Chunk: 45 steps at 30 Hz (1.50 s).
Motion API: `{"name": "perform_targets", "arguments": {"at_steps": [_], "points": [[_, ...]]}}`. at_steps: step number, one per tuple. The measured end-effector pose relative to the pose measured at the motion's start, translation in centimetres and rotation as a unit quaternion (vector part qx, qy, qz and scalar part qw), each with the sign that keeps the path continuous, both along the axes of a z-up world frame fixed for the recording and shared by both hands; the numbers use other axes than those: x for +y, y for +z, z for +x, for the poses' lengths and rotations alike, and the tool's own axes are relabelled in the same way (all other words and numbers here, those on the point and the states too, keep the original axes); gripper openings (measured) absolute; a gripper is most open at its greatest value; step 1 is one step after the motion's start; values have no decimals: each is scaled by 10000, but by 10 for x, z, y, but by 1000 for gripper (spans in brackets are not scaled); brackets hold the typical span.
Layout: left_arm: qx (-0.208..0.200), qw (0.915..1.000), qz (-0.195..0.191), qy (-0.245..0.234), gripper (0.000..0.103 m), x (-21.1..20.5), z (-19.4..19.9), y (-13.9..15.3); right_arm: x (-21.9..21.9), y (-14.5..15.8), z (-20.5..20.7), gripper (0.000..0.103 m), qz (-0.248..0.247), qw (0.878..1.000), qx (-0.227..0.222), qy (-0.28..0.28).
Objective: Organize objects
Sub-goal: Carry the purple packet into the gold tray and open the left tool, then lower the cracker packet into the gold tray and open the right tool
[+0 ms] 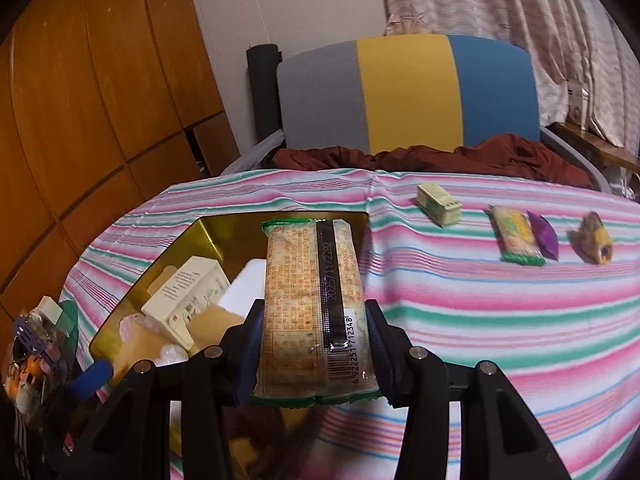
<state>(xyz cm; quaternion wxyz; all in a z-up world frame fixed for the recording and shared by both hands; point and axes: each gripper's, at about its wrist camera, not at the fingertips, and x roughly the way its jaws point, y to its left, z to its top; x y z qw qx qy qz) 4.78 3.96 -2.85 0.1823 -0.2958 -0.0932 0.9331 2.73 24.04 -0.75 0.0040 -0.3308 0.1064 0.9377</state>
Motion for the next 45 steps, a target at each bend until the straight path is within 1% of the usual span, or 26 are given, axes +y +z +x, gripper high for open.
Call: {"name": "perform_targets", "arguments": {"at_steps": [4, 7, 12, 17, 20, 25, 29, 32, 36, 40, 45], "points": [[-69, 9997, 96, 190, 103, -12, -1, -2, -10, 0, -26, 48, 124, 9997, -198, 40], [-90, 9995, 122, 265, 103, -17, -1, -2, -15, -8, -46, 48, 215, 9991, -378, 17], [-97, 9989, 235, 386, 103, -28, -1, -2, -20, -20, -67, 48, 401, 9969, -682, -13], [-147, 9984, 274, 482, 103, -35, -5, -4, -23, -30, -77, 48, 420, 9946, -947, 69], [-187, 9980, 309, 517, 103, -37, -6, -5, -24, -35, -71, 49, 394, 9936, -1054, 108], [-199, 9979, 335, 519, 103, -35, -5, -5, -27, -32, -56, 50, 333, 9945, -976, 153], [-145, 9979, 331, 534, 103, -34, -3, -3, -30, -28, -38, 50, 204, 9956, -874, 260], [-150, 9980, 309, 522, 103, -32, -3, -2, -27, -21, -25, 50, 128, 9973, -688, 224], [-146, 9984, 286, 463, 103, -27, 0, 0, -12, -10, -10, 50, -65, 9991, -427, 16], [-140, 9990, 290, 324, 103, -18, 4, 2, 11, -6, 1, 50, -166, 9989, -292, -318], [-175, 9997, 192, 21, 103, -1, 8, 3, 42, -16, 9, 50, -325, 9961, -412, -704]]}}
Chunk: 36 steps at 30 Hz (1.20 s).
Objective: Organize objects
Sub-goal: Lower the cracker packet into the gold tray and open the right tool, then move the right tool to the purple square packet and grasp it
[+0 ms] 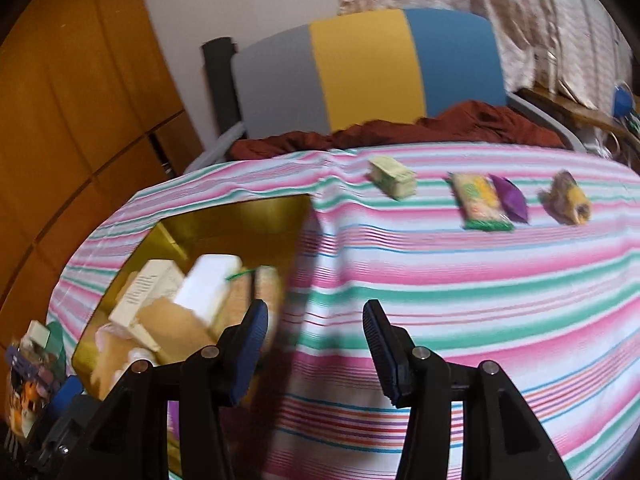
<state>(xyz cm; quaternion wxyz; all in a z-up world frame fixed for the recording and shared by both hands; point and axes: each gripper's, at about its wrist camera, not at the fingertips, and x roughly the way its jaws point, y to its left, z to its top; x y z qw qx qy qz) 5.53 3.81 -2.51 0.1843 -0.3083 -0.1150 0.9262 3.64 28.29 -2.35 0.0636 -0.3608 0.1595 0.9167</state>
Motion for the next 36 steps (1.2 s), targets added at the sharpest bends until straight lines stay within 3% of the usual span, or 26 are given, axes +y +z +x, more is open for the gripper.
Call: {"name": "perform_targets", "arguments": {"at_steps": [12, 22, 30, 36], "points": [[-157, 9963, -281, -795, 103, 55, 7, 3, 57, -39, 20, 50, -73, 9981, -411, -452], [-160, 9849, -746, -1556, 103, 125, 3, 9, 141, -46, 19, 50, -300, 9921, -573, -1079], [-326, 9779, -869, -1872, 103, 161, -3, 7, 210, -28, -32, 52, -427, 9887, -212, -1419], [-310, 9797, -959, -1731, 103, 162, -7, 6, 241, -43, -79, 52, -595, 9863, -312, -1507]]}}
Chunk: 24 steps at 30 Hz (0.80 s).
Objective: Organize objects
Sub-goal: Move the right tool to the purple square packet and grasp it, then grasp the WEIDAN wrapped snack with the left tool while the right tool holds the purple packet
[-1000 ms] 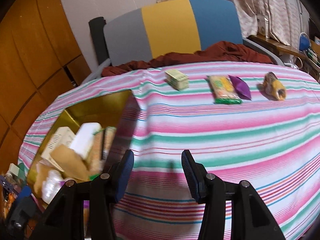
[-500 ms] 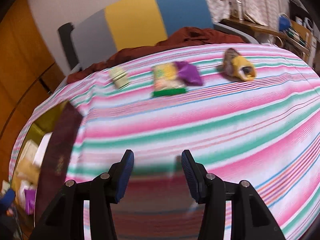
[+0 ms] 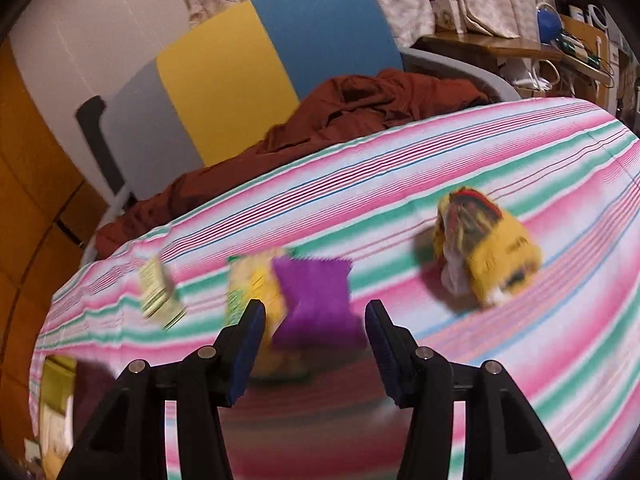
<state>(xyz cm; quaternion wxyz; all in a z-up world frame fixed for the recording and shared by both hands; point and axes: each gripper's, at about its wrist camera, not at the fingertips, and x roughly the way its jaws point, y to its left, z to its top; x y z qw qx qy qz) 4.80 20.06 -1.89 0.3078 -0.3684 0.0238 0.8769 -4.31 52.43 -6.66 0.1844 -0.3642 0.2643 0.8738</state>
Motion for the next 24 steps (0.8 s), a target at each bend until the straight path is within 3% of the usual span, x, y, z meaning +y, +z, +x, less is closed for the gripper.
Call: {"name": "perform_targets", "arguments": {"at_steps": [4, 10, 17, 24], "points": [[-53, 9999, -3, 115, 103, -2, -8, -1, 8, -10, -17, 52, 37, 9998, -65, 163], [-137, 9998, 44, 171, 103, 3, -15, 0, 10, -21, -16, 41, 175, 9995, -4, 272], [-167, 9998, 99, 64, 103, 32, -24, 6, -1, -16, 8, 40, 479, 9986, -54, 210], [-48, 9999, 19, 88, 103, 86, -57, 10, -4, -8, 58, 40, 879, 9957, -165, -260]]}}
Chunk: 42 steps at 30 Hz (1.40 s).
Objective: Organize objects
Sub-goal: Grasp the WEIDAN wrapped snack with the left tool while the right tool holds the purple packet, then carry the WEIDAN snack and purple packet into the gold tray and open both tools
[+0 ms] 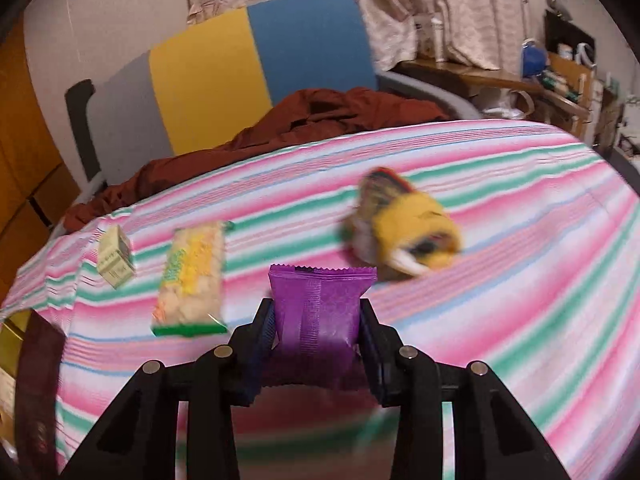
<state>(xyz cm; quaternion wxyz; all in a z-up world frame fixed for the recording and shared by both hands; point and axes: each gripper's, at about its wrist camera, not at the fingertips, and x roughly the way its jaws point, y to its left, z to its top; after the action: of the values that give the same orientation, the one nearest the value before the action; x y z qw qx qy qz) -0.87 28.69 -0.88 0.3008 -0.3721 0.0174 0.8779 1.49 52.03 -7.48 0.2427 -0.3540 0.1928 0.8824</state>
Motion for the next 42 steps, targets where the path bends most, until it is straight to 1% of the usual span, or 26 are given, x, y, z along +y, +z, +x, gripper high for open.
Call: {"name": "perform_targets", "arguments": {"at_steps": [5, 6, 9, 12, 16, 18, 19, 20, 21, 24, 25, 26, 27, 29, 33, 39, 42], "points": [[153, 9998, -108, -3, 103, 56, -29, -9, 5, -1, 32, 40, -75, 9994, 134, -304], [120, 9997, -221, 16, 103, 69, -37, -13, 6, -3, 36, 40, -145, 9991, 158, -353], [5, 9994, -358, -36, 103, 100, -57, -25, 10, -8, 47, 40, -286, 9977, 240, -572], [16, 9976, -697, -36, 103, 132, -78, -40, 13, -9, 56, 40, -316, 9957, 379, -788], [129, 9930, -1173, -52, 102, 160, -99, -64, 16, -11, 58, 41, -367, 9951, 431, -805], [140, 9921, -1249, -11, 99, 165, -105, -74, 16, -11, 57, 40, -333, 9954, 415, -793], [15, 9917, -1288, -3, 95, 167, -110, -79, 16, -12, 57, 41, -311, 9955, 406, -792], [-124, 9914, -1300, -1, 88, 169, -114, -83, 16, -11, 56, 41, -289, 9956, 399, -793], [-160, 9914, -1297, -1, 88, 171, -117, -84, 15, -11, 56, 41, -268, 9958, 390, -787], [-83, 9917, -1283, -66, 85, 176, -120, -86, 12, -12, 55, 41, -212, 9961, 348, -776], [-41, 9915, -1298, -64, 81, 177, -120, -87, 11, -12, 56, 41, -193, 9962, 343, -771], [-1, 9916, -1287, -94, 74, 178, -119, -87, 10, -11, 56, 41, -175, 9963, 340, -768], [30, 9919, -1260, -135, 71, 178, -118, -87, 10, -11, 56, 41, -162, 9964, 339, -766], [138, 9925, -1204, -149, 51, 176, -115, -84, 9, -11, 57, 41, -155, 9964, 334, -768], [128, 9937, -1103, -115, 50, 173, -114, -82, 6, -10, 56, 41, -87, 9967, 321, -744], [37, 9966, -807, 147, 49, 148, -109, -79, 2, -8, 54, 41, 75, 9970, 313, -707], [103, 9971, -741, 157, 49, 138, -99, -76, 0, -7, 54, 41, 105, 9971, 313, -693]]}}
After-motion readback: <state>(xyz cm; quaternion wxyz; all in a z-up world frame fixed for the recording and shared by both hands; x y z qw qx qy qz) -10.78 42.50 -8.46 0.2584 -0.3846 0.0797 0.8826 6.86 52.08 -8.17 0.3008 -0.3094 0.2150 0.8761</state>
